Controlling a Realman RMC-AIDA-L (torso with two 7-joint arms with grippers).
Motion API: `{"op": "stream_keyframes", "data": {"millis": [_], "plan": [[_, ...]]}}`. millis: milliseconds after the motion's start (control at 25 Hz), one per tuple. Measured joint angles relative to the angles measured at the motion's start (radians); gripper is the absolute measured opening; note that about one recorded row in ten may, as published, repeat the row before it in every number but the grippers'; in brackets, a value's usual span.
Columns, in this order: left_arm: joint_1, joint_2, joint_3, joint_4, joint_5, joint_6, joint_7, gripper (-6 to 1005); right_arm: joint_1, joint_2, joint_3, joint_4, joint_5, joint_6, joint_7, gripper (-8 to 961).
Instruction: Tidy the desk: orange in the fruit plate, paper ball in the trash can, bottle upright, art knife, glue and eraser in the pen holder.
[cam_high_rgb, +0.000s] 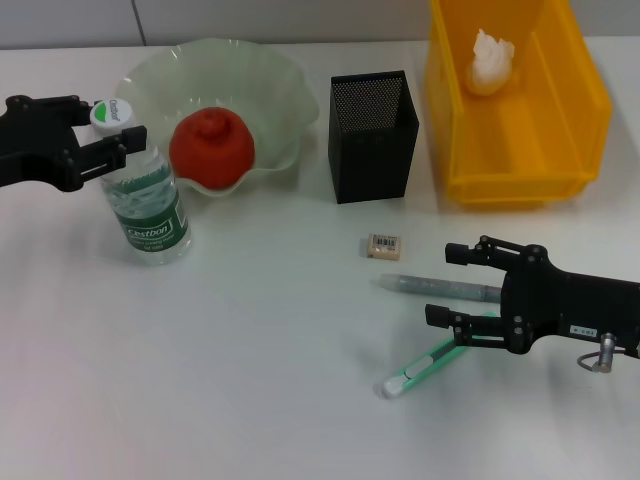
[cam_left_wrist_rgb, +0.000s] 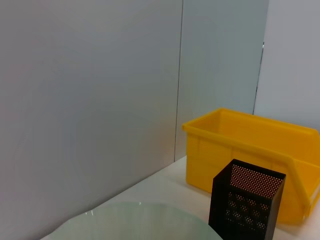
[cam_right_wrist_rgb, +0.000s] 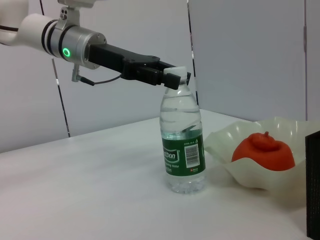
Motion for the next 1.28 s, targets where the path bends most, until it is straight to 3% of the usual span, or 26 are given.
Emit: {"op": "stream_keyframes", "data": {"millis": [240,600,840,920,1120,1160,1200,1280], "plan": [[-0.002,0.001,0.0,-0.003,-0.007,0.003,0.0,504,0.0,0.0,0.0,0.0,0.0,0.0,0.001,817],[-0.002,0.001,0.0,-0.002,-0.01,0.008,0.0,716,-0.001,0.0,0.0,0.0,0.0,0.0,0.002,817],[0.002,0.002,-0.011,0.004,-0.12,0.049,0.0,766,-0.002,0.0,0.0,0.0,0.0,-0.001,0.002,816],[0.002,0.003,-0.077,-0.029,-0.298,0.182,0.003,783,-0.002,0.0,0.0,0.0,0.0,-0.003,0.002,816],[-0.002,0.009,-0.104,-0.077,-0.366,0.269,0.009,780,0.005,0.0,0.0,0.0,0.001,-0.008,0.002,817],[-0.017,0.03,-0.109,-0.184,-0.414,0.407,0.024,780,0.006,0.0,0.0,0.0,0.002,-0.009,0.003,817],[-0.024,0.036,-0.1,-0.247,-0.403,0.44,0.051,779,0.008,0.0,0.0,0.0,0.005,-0.009,0.004,817],[-0.024,0.036,-0.1,-0.247,-0.403,0.44,0.051,778,0.013,0.0,0.0,0.0,0.01,-0.012,0.006,817]]}}
